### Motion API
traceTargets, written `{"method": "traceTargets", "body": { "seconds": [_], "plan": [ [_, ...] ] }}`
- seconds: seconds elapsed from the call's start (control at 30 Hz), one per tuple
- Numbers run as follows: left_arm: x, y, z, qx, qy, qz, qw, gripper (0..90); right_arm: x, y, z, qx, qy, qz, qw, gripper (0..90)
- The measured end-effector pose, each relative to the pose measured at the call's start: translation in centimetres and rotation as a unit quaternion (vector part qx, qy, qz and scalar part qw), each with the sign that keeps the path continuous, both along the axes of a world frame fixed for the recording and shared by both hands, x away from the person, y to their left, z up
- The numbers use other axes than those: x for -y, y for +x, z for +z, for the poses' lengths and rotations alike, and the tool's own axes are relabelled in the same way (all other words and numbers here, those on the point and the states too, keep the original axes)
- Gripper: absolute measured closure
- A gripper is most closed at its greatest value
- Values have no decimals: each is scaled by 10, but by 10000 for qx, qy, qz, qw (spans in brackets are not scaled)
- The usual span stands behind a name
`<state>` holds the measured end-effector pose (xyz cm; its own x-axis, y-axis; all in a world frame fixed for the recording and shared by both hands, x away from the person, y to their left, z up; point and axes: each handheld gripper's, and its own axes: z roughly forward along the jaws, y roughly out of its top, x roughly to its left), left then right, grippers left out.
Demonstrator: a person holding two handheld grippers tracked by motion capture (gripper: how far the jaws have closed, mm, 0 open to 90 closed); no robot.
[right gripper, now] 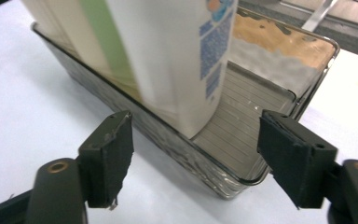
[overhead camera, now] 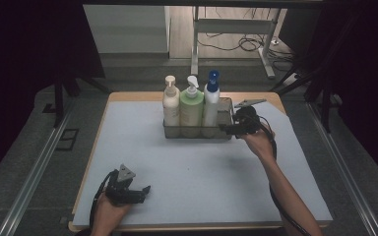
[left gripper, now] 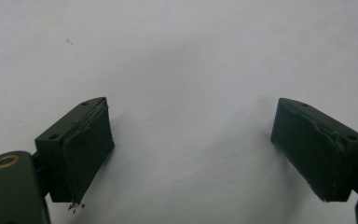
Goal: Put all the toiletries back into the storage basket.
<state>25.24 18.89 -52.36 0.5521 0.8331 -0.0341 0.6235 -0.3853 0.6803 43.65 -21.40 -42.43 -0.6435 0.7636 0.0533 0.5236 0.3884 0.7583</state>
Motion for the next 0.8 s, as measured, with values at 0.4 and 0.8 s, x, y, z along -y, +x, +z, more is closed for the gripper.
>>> {"method": "traceTargets", "body": {
  "seconds": [0.4, 0.8],
  "plan": [
    [0, 0, 0, 1, 2, -3, 10000, 120, 12, -26, 7, 131, -48, 148, 9998, 99],
    [0, 0, 0, 2, 1, 1, 10000, 120, 28, -60, 7, 178, -154, 271, 9994, 28]
  ]
}}
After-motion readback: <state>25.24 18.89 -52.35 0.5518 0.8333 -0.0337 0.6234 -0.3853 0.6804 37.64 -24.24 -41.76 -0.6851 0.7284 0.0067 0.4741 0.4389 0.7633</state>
